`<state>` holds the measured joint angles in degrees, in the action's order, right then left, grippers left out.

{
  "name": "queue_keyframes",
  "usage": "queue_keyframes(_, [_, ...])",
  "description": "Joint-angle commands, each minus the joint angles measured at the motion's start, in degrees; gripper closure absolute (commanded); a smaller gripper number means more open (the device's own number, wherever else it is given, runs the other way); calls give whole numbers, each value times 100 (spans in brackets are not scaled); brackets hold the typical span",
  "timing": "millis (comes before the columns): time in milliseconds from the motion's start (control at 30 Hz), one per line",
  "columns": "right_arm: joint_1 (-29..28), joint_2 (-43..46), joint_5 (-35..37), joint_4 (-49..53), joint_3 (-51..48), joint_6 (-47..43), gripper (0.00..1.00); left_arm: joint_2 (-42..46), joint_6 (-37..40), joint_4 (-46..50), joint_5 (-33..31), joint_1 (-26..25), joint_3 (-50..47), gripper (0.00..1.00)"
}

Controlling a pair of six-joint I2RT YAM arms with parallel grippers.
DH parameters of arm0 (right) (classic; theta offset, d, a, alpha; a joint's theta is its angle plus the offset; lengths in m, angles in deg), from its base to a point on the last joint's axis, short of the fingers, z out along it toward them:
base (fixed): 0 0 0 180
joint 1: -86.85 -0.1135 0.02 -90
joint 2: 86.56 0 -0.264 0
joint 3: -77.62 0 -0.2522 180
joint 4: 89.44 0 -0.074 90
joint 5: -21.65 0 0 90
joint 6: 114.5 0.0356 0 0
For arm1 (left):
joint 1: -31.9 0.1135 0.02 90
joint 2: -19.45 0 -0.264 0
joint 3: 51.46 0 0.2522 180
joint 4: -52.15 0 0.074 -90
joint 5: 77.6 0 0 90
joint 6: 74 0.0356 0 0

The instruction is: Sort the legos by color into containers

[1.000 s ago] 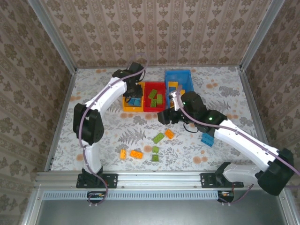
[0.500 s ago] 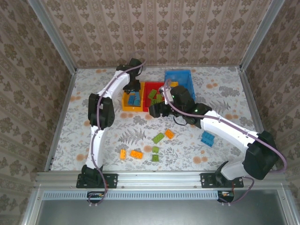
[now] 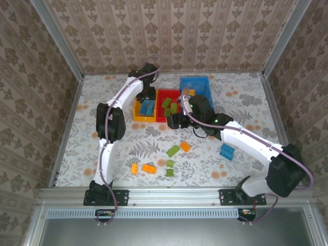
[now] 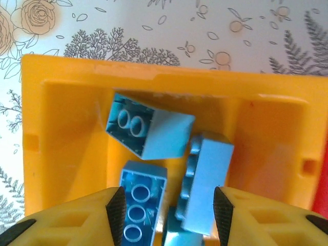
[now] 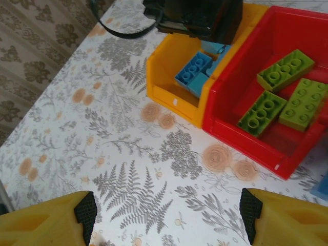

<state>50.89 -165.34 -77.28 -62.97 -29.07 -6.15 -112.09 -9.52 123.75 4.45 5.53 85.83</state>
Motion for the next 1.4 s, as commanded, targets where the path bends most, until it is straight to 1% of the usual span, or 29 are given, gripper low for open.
queue_keyframes(0, [26,339,449,630,-349,13,24,976,-258,-91,42,-234,-346,47])
queue_keyframes(100, [19,387,662,1061,-670,96,24,1743,-390,-416,95,-379,-1119,44])
queue_keyframes(200, [19,185,830,1512,-801,278,23,2689,-440,-977,270,-633,-2236,43])
queue_keyframes(267, [11,-12,740,1588,-794,519,23,3327,-389,-1348,381,-907,-2976,42])
queue_keyframes(367, [-65,-320,596,1421,-733,679,23,4123,-98,-1829,755,-1384,-4097,41])
queue_keyframes(467, [-68,-645,450,1548,-578,360,22,4891,-173,-2139,859,-1771,-5105,40])
queue_keyframes(567, [-68,-1064,383,2001,-351,14,23,5499,-508,-2217,894,-1933,-5859,41])
queue_keyframes(667, [-77,-1316,190,2147,-272,-266,23,5856,-665,-2049,848,-1993,-6186,42])
queue_keyframes(833, [-77,-1729,150,2271,-108,-557,24,6196,-772,-1900,686,-2039,-6379,42])
queue_keyframes(933, [-76,-2040,97,2287,44,-635,28,6255,-858,-1859,630,-2052,-6404,43])
queue_keyframes(1033, [-77,-2245,261,2306,159,-721,32,6250,-926,-1869,591,-2111,-6381,43])
queue_keyframes(1100, [-69,-2348,317,2315,222,-769,37,6215,-945,-1881,558,-2152,-6359,43])
queue_keyframes(1233, [-68,-2460,247,2239,310,-756,52,6125,-981,-1900,516,-2247,-6293,43])
queue_keyframes(1367, [-52,-2185,408,2240,257,-699,69,6041,-989,-1917,461,-2335,-6181,43])
